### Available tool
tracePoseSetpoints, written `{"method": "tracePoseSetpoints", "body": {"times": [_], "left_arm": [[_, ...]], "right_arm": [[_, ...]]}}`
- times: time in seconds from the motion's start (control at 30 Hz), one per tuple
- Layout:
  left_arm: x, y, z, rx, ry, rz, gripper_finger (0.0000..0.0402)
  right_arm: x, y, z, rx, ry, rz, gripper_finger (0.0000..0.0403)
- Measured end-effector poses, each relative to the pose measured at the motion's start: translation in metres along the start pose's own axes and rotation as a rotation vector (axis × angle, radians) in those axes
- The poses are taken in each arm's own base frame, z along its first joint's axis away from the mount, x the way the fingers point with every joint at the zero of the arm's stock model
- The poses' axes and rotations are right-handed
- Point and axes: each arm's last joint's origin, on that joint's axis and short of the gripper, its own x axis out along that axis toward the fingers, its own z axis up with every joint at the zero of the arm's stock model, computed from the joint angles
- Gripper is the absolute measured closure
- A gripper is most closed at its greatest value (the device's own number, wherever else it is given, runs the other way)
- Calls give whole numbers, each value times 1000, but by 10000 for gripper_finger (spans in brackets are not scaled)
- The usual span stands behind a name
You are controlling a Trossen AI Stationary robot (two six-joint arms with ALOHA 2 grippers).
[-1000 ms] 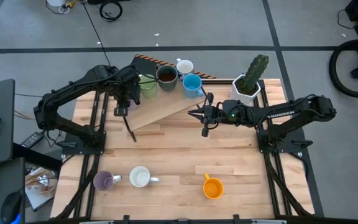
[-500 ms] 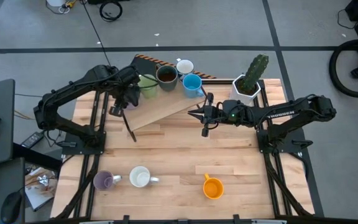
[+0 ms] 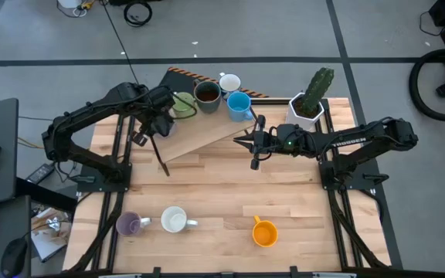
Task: Place coffee mugs
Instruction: Put the purple mug on the shelf
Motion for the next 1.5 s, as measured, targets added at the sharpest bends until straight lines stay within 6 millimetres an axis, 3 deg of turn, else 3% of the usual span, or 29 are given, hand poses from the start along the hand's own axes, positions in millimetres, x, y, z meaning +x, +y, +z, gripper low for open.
{"method": "tracePoseSetpoints", "body": {"times": [0.23, 0.43, 0.67, 1.0, 1.1, 1.4, 1.5], "left_arm": [[-1, -5, 8, 82, -8, 0, 261], [-3, -7, 11, -3, 14, 22, 260], [-18, -6, 12, -201, -55, 95, 256], [-22, -9, 11, -290, -75, 96, 156], [-24, -10, 12, -296, -80, 109, 143], [-34, -4, 32, -593, -202, 304, 164], [-29, -6, 43, -628, -222, 320, 176]], "right_arm": [[0, 0, 0, 0, 0, 0, 372], [0, 0, 0, 0, 0, 0, 372], [0, 0, 1, 1, -10, 5, 372], [0, 0, 1, 2, -18, 19, 372], [0, 0, 1, 2, -17, 19, 372], [0, 0, 2, 3, -23, 18, 372], [0, -1, 2, 5, -27, 17, 372]]}}
